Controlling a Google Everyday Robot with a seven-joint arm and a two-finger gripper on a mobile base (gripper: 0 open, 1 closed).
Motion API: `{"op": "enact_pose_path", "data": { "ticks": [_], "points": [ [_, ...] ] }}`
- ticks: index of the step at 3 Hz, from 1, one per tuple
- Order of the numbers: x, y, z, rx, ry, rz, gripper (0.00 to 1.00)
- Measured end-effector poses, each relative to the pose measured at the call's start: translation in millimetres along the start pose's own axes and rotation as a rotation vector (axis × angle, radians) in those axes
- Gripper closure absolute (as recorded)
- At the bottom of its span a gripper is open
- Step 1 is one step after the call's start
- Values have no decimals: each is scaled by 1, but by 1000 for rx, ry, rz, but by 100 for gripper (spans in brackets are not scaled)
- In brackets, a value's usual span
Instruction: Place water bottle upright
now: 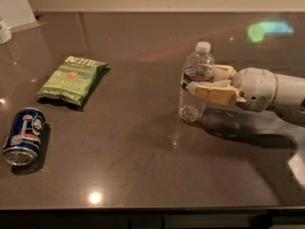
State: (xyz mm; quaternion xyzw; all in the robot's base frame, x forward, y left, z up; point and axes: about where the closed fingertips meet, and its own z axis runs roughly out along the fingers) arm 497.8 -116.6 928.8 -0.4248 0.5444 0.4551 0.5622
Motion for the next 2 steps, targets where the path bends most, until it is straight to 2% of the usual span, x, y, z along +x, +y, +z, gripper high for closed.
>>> {"op": "enact_pose_path", "data": {
  "ticks": [2],
  "points": [
    [3,1,3,-7,1,-5,12]
  ]
}}
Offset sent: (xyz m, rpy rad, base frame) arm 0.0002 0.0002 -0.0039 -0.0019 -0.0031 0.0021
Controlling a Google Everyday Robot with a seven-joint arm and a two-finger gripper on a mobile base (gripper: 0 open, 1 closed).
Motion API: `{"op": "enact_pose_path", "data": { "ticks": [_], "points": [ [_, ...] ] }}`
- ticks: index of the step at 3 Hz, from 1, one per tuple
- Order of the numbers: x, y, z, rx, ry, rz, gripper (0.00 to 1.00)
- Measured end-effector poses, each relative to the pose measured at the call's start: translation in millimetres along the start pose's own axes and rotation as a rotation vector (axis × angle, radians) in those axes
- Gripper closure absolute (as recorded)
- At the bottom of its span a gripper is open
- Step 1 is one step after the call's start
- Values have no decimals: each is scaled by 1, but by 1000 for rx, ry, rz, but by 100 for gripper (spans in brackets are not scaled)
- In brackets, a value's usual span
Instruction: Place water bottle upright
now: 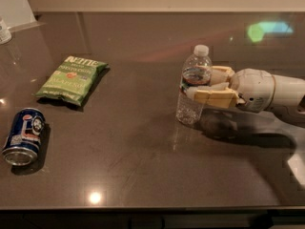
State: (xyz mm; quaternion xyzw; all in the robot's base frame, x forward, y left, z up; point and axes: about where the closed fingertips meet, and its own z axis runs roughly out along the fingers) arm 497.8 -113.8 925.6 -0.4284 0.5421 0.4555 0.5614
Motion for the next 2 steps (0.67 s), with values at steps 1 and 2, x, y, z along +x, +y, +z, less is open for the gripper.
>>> {"op": "enact_pose_path", "data": {
  "ticks": [1,2],
  "points": [
    [-1,1,3,-5,0,-1,0],
    [-1,1,3,-5,0,-1,0]
  ]
}}
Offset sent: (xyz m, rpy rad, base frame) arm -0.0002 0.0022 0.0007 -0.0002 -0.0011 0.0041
